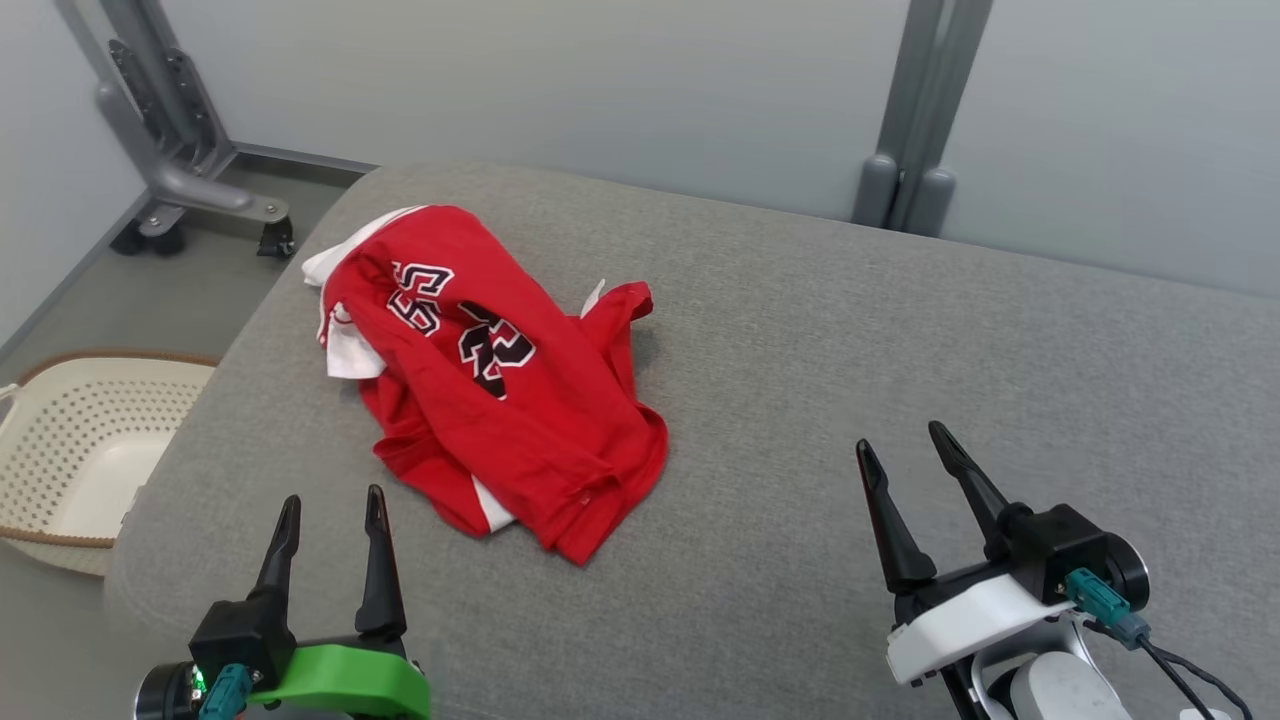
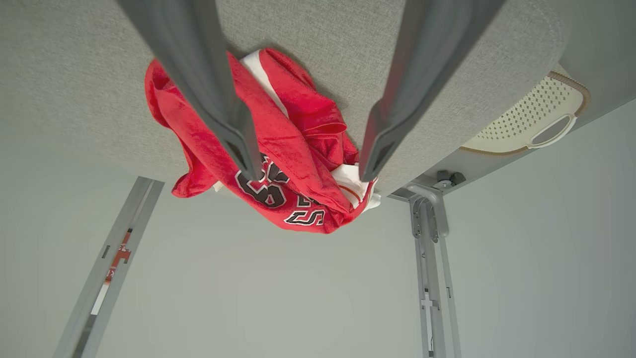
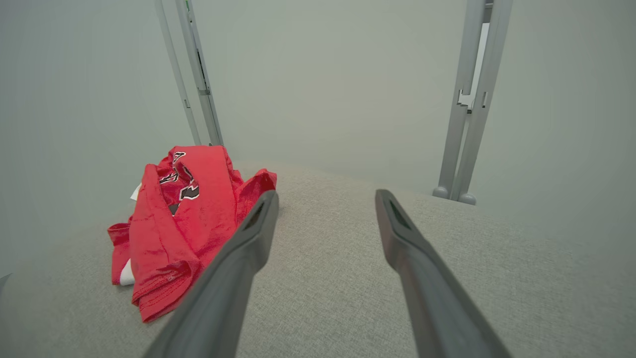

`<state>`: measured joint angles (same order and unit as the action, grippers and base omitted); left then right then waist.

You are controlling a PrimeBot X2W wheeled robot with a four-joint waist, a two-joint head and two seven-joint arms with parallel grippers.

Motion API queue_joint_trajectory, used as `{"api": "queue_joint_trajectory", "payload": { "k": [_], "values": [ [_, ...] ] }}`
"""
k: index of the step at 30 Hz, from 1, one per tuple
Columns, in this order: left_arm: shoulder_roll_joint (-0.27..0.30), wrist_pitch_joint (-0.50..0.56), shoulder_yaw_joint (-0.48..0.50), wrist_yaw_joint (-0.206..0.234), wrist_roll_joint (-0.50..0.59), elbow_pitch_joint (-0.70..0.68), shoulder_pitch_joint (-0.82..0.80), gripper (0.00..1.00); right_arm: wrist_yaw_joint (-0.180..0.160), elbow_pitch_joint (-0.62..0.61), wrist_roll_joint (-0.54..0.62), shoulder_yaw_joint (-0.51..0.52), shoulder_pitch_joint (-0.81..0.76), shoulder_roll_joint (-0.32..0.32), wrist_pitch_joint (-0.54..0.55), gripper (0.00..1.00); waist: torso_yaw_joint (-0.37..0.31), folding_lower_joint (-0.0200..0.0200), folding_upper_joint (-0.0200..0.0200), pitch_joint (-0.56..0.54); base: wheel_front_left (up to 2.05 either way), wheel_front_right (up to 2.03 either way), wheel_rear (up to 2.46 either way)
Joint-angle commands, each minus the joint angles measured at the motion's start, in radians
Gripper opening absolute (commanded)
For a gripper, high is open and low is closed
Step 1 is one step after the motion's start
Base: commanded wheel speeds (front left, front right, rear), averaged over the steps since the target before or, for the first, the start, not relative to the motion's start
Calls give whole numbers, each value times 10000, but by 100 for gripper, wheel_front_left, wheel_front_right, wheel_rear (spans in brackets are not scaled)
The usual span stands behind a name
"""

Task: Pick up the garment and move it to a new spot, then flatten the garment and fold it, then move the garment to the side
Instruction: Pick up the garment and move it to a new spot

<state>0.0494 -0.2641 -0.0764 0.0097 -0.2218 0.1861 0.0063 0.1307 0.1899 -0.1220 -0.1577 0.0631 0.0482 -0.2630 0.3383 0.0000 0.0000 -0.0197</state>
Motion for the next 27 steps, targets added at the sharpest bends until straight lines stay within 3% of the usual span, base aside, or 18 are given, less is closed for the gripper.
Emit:
{"api": "queue_joint_trajectory", "payload": {
  "k": [1, 13, 27],
  "values": [
    [21, -7, 57, 1, 146, -5, 152, 100, -1, 46, -97, -31, -47, 39, -28, 100, 620, 0, 0, -131, 0, 0, 0],
    [19, -5, 314, 12, -39, 33, 199, 100, 1, 101, -287, -193, 17, 39, -28, 100, 1055, 0, 0, -113, 0, 0, 0],
    [19, -7, 1252, -166, 44, -1, -500, 100, -1, -37, 104, -89, 453, 41, -28, 100, 401, 0, 0, 688, 0, 0, 0]
  ]
}}
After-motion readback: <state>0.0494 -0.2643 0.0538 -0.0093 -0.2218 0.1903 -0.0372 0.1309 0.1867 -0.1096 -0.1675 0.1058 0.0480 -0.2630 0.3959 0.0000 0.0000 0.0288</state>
